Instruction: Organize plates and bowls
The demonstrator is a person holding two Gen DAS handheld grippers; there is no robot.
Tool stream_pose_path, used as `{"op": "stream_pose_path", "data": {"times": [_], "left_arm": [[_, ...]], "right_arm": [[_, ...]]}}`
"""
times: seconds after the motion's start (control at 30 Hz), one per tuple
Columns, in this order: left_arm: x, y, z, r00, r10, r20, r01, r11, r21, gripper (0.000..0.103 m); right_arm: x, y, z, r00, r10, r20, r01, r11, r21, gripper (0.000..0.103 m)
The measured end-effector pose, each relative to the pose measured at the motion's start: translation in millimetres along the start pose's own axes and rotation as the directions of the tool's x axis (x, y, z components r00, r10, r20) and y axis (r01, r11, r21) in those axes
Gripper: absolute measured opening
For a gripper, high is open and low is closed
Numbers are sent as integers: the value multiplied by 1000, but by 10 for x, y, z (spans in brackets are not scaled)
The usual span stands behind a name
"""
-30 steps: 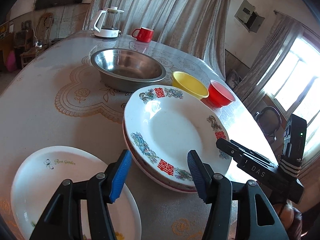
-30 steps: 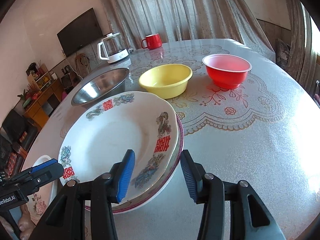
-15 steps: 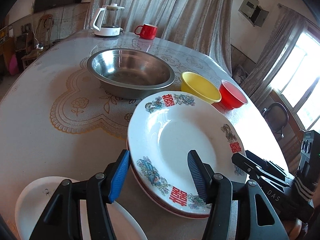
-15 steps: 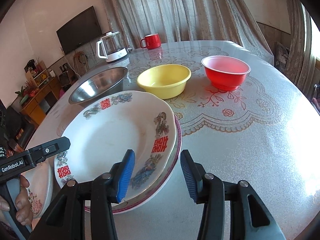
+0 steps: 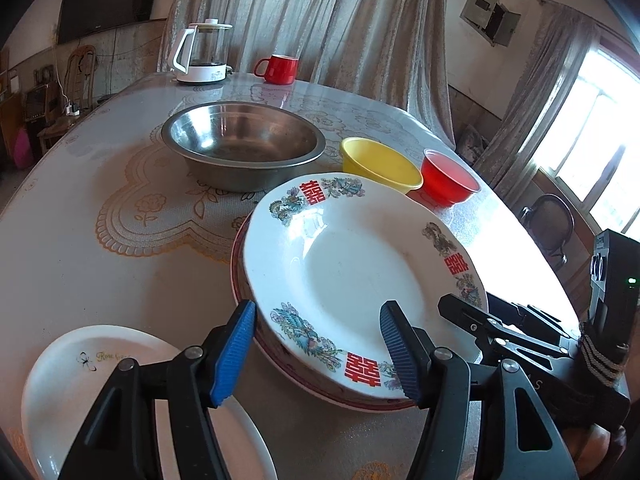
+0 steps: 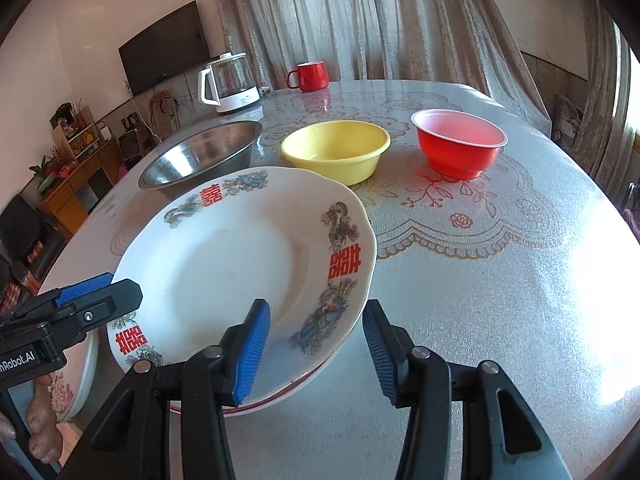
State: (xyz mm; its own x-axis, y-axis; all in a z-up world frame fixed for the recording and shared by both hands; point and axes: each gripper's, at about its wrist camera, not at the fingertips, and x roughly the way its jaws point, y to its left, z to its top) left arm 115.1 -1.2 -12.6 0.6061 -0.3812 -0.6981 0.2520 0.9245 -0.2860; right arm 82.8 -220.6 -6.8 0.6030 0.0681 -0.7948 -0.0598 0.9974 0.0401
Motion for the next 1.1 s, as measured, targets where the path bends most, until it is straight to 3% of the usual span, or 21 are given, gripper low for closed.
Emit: {"op": "stream_pose_path", "data": {"times": [0.17, 0.33, 0.47, 0.77, 1.0, 1.1], "left_arm": [[-71, 35, -38, 1000, 24, 12, -24, 999, -30, 72], [-194, 47, -55, 995, 94, 41, -94, 995, -15, 77], [-261, 84, -94, 998, 43, 41, -42, 999, -34, 78], [-382, 59, -139, 994, 65, 85, -64, 998, -23, 82], [-411, 170, -186, 995, 69, 67, -66, 996, -52, 82], [-500, 195, -201, 993, 71, 99, -66, 997, -48, 82]], "right_arm": [[-2, -8, -24, 1000, 14, -6, -14, 1000, 24, 51], [-35, -9, -53, 1000, 25, -13, -25, 999, 39, 57], [-137, -42, -84, 999, 32, 19, -33, 998, 61, 58], [-442, -14, -109, 991, 66, 119, -73, 996, 55, 58], [-510, 148, -170, 983, 144, 114, -146, 989, 6, 58], [-529, 240, -196, 977, 187, 104, -186, 982, -15, 58]]}}
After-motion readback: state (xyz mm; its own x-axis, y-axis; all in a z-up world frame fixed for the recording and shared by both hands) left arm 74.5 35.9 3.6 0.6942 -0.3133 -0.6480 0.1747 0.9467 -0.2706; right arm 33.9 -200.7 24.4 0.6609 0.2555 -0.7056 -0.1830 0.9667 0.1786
